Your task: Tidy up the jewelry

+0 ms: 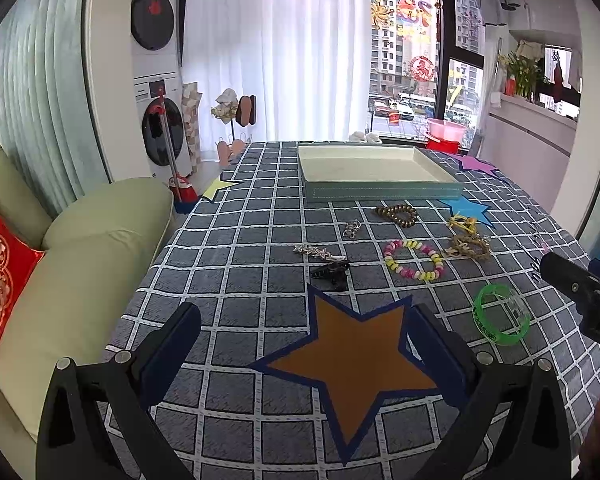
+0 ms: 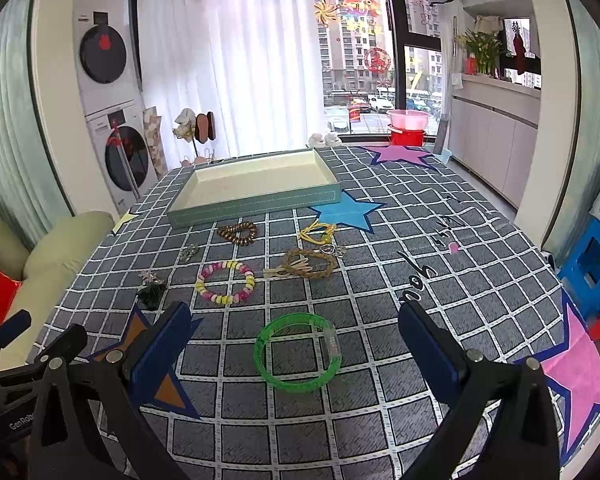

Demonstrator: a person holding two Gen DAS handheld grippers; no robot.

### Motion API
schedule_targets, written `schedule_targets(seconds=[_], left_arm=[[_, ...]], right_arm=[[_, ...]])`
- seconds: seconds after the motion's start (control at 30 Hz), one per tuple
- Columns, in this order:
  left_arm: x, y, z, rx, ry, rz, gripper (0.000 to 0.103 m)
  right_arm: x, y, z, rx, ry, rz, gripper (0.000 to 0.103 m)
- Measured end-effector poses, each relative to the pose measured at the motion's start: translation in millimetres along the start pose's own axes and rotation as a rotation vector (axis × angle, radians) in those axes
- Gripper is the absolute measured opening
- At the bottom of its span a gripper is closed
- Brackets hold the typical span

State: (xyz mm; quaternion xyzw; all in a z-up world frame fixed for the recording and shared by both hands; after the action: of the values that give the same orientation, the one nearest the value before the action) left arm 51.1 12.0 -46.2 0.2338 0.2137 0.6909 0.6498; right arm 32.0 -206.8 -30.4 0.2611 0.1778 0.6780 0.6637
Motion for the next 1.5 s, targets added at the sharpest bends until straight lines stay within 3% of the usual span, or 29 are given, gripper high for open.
schedule_targets(seconds=[1.5], left_arm=[[-2.1,-0.4,-0.8,0.003,-0.005,0.005,0.103]], right_arm=[[2.0,1.6,1.1,-0.010,-0.001,0.008,0.103]])
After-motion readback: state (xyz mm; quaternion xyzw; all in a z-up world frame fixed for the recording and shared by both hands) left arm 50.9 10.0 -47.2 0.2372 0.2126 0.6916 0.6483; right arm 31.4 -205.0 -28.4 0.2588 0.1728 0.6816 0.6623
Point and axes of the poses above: each gripper's, at about its wrist camera, not at the fingertips, and y roughly against the way its jaws point, x to its left, z to its top, the point moved 7 cm from there along -y, roughly the way its jaws point, and after that the axes turned 4 degrees about z, right-handed, at the moved point
